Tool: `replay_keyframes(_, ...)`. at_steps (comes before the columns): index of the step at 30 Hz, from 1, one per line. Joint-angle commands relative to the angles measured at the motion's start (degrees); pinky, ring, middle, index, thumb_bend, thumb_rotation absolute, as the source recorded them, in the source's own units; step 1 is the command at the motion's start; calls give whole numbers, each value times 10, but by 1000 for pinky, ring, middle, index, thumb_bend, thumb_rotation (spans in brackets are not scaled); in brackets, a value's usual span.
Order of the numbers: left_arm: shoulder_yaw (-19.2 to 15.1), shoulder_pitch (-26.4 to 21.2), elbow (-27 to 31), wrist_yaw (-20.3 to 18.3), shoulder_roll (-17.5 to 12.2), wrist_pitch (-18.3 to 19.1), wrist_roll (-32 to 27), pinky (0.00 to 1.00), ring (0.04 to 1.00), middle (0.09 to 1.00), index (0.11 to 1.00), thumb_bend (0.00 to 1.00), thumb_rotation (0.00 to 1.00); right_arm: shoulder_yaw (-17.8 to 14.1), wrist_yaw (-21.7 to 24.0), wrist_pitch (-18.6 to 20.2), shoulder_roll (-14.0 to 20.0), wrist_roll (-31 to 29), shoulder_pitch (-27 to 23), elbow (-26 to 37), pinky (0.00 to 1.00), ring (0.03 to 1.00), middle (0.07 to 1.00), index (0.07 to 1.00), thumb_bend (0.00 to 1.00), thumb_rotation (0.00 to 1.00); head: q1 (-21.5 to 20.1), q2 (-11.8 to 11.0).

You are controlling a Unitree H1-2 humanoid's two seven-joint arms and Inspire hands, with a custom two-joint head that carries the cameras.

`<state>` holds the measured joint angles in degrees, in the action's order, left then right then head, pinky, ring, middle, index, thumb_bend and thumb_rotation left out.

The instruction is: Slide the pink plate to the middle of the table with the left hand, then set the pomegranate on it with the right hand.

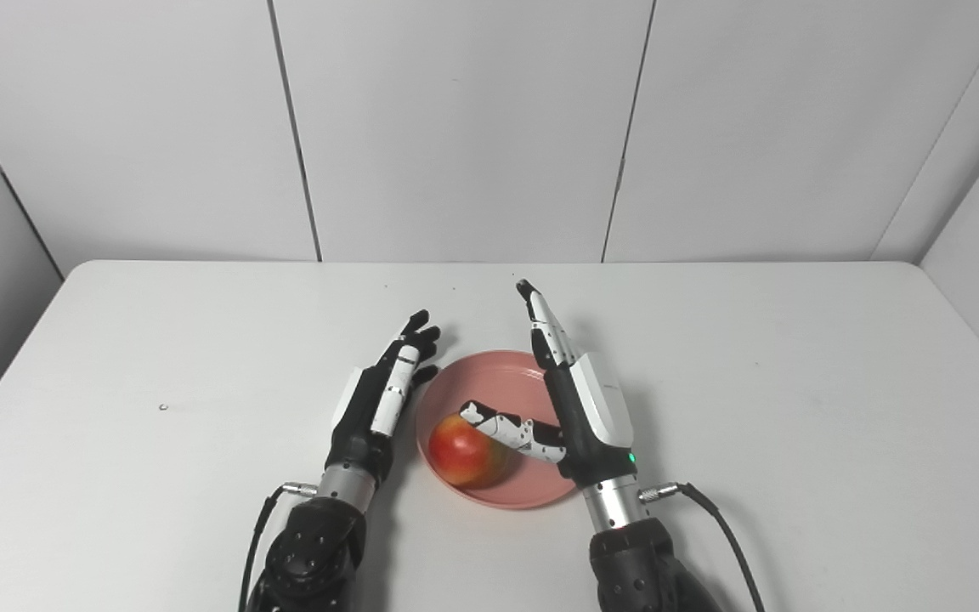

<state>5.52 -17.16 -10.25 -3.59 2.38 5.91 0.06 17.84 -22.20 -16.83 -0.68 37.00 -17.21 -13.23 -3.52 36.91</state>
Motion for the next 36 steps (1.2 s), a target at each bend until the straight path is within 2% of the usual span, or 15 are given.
replay_keyframes(1, 1, -11, 0, -7, 7, 4, -6, 870, 922, 917, 892, 359, 1000, -6, -25, -42, -7, -4, -11, 13, 893, 943, 976, 995, 606, 887, 0, 0)
replay_keyframes(7, -1, -9, 5, -8, 10, 9, -9, 863, 910, 916, 881, 366, 1000, -20, -34, -53, -11, -18, -12, 5, 931, 955, 973, 990, 577, 919, 0, -1)
replay_keyframes(13, -2, -9, 6, -8, 7, 15, -8, 881, 912, 915, 902, 379, 1000, -45, 6, -52, -16, -105, -9, -2, 951, 965, 972, 977, 574, 889, 0, 0)
replay_keyframes(16, -6, -9, 7, -4, 8, 15, -8, 879, 909, 912, 898, 374, 1000, -58, 21, -50, -17, -140, -10, -9, 957, 964, 963, 975, 564, 947, -1, -1)
replay_keyframes(19, -9, -9, 4, -2, 8, 6, -7, 881, 908, 912, 898, 372, 1000, -73, 33, -43, -21, -171, -9, -15, 953, 959, 950, 969, 578, 994, -1, -1)
replay_keyframes(25, -14, -8, -1, 11, 12, -15, 1, 900, 922, 921, 908, 382, 1000, -104, 77, -26, -30, -255, -7, -26, 915, 938, 938, 955, 660, 1000, -2, -1)
replay_keyframes(31, -16, -6, -4, 15, 14, -35, -1, 935, 946, 950, 944, 371, 1000, -123, 118, -35, -33, -317, -7, -39, 879, 899, 918, 922, 640, 1000, -1, -1)
replay_keyframes(36, -21, -7, -5, 16, 17, -39, -6, 945, 954, 961, 959, 384, 1000, -138, 144, -15, -40, -358, -2, -38, 873, 890, 914, 923, 670, 1000, -1, -1)
